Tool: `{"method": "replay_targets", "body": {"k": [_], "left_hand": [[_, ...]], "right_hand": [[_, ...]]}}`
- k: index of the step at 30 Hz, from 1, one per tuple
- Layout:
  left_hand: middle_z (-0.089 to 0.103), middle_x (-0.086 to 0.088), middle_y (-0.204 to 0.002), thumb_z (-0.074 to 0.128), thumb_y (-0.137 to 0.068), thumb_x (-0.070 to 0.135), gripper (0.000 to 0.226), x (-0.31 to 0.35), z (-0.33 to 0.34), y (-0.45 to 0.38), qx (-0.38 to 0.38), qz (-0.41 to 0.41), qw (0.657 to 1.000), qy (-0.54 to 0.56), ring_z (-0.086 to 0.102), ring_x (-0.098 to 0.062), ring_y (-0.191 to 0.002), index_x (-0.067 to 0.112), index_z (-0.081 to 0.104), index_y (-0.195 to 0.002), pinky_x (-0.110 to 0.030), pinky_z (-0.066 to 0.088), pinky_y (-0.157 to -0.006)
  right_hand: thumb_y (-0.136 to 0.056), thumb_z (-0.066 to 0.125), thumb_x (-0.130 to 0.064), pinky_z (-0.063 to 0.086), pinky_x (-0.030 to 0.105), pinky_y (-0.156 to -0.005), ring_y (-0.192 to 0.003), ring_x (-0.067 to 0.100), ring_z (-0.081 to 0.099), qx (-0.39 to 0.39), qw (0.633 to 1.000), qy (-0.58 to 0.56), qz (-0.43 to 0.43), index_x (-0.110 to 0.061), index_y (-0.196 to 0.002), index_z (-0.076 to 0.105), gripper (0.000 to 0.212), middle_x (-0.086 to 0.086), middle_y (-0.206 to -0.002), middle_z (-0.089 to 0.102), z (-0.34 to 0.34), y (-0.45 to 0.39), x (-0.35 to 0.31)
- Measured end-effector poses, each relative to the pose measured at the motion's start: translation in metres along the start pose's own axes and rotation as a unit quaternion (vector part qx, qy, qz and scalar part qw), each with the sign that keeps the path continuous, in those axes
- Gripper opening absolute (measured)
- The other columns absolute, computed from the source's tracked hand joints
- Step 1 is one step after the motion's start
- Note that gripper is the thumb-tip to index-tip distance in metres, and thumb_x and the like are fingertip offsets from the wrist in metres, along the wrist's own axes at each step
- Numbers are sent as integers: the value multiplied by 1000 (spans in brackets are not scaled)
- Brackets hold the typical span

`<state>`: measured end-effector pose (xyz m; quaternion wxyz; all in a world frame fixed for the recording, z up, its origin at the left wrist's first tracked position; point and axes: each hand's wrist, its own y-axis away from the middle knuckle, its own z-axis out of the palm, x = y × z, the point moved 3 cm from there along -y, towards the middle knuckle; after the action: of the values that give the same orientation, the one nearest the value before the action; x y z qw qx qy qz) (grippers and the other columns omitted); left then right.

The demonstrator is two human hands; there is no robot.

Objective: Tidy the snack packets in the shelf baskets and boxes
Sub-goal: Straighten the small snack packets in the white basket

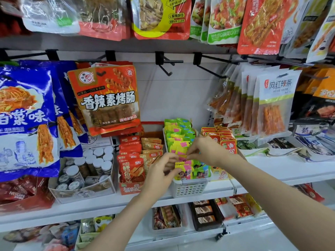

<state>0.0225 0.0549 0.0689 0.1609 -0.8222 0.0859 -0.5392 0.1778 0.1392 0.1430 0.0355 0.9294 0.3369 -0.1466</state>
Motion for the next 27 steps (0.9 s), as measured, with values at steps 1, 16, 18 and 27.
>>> {"method": "replay_targets", "body": {"k": [1,16,18,27], "left_hand": [[69,15,-98,74,-85,12,29,0,1,-1,-2,2,1000,-4,65,4,-90,31,65,-104,-12,51,-80],[68,8,-102,72,-88,20,17,23,-11,-17,39,-91,992,73,64,1,-89,23,67,-104,-12,51,-75],[64,9,-111,70,-89,20,27,33,-14,-24,47,-108,987,114,61,6,-94,23,61,-114,-7,47,-76],[66,-18,-93,55,-97,13,23,47,-4,-16,-26,-180,943,279,70,-17,-85,-9,55,-97,-25,58,-79]], "right_hand": [[-87,72,-28,52,30,-84,-91,16,65,12,1000,6,1,-15,-97,79,18,2,-99,73,2,0,0],[-91,67,-22,61,38,-71,-64,13,72,281,939,-188,61,-15,-92,71,8,1,-83,75,-108,16,9],[-90,68,-22,62,41,-71,-65,17,73,288,929,-219,75,-13,-95,72,11,2,-81,75,-117,15,12],[-89,70,-13,60,26,-58,-67,16,74,265,885,-359,133,-9,-86,70,5,6,-77,75,-127,25,12]]}}
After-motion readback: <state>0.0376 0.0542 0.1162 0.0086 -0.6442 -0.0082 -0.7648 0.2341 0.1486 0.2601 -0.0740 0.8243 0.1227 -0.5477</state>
